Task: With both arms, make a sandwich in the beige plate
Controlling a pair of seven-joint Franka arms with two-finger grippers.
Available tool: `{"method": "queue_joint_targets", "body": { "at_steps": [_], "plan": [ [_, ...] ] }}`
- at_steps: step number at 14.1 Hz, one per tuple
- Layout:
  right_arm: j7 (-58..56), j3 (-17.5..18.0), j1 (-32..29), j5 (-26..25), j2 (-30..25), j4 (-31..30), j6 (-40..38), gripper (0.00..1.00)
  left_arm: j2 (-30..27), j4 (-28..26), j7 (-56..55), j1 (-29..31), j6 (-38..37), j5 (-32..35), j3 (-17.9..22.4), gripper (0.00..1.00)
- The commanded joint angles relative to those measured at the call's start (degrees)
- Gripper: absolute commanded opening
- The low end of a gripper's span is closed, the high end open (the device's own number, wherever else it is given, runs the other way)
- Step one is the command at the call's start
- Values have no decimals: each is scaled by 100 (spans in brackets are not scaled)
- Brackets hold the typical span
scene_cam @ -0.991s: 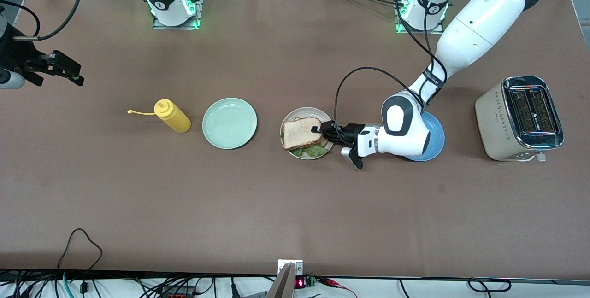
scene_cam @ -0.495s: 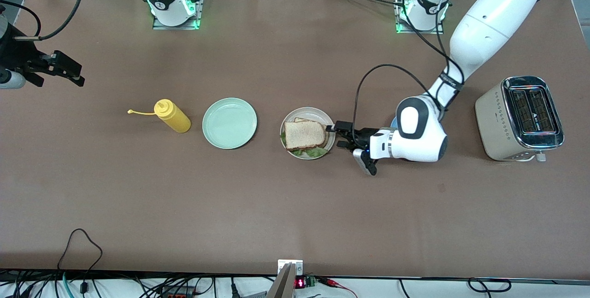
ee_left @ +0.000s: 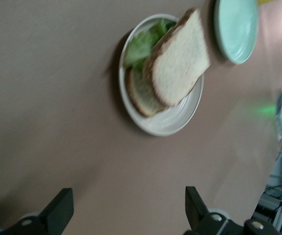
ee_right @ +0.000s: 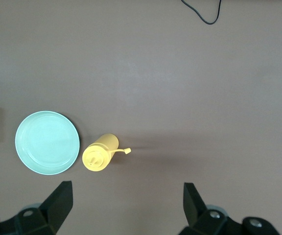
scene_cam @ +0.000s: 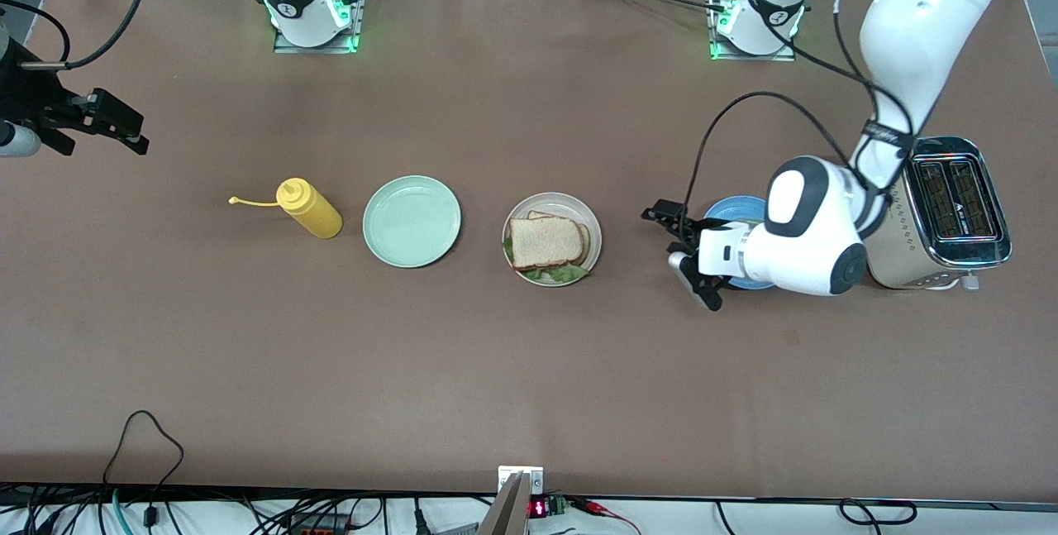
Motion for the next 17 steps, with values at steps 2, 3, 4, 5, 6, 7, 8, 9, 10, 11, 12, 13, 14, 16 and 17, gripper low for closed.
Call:
{"method": "queue_joint_targets", "body": {
  "at_steps": [2, 3, 4, 5, 6, 7, 8, 9, 10, 11, 12, 13, 14, 16, 17],
  "plan": [
    [-5, -17, 32, 45, -12, 83, -41, 100, -390, 429, -1003, -41, -982, 1240, 33, 100],
    [21, -17, 32, 45, -12, 92, -42, 100, -487, 508, -1232, -41, -1141, 1504, 16, 100],
    [21, -17, 32, 54, -12, 101, -42, 100, -636, 587, -1426, -50, -1334, 1785, -2, 100],
    [30, -8, 32, 62, -12, 118, -42, 100, -794, 692, -1645, -67, -1571, 2040, -37, 100],
    [-5, -17, 32, 45, -12, 118, -15, 100, -987, 798, -1926, -85, -1800, 2330, -46, 100],
    [-66, -17, 23, 54, -12, 118, -6, 100, -1145, 886, -2155, -85, -2037, 2551, -55, 100],
    [-67, -17, 32, 54, -12, 118, 2, 100, -1286, 991, -2297, -85, -2204, 2709, -55, 100],
    [-49, -17, 32, 62, -12, 118, 2, 100, -1392, 1140, -2350, -68, -2363, 2859, -55, 100],
    [-40, -8, 32, 62, -12, 118, 2, 100, -1471, 1298, -2351, -59, -2504, 2878, -3, 100],
    [-40, -8, 32, 62, -12, 118, -6, 100, -1542, 1395, -2359, -67, -2575, 2852, 41, 100],
    [-49, -8, 32, 71, -12, 118, -41, 100, -1717, 1379, -2342, -120, -2567, 2834, 225, 100],
    [-49, -8, 32, 71, -12, 118, -42, 100, -1936, 1327, -2333, -355, -2497, 2773, 635, 100],
    [-49, -8, 32, 71, -12, 118, -50, 100, -2121, 1274, -2333, -575, -2383, 2651, 1005, 100],
    [-40, -17, 32, 71, -21, 118, -50, 100, -2612, 828, -2333, -1101, -1954, 2037, 2031, 100],
    [-32, -17, 32, 71, -21, 118, -50, 100, -2902, 486, -2342, -1279, -1516, 1912, 2455, 100]
  ]
}}
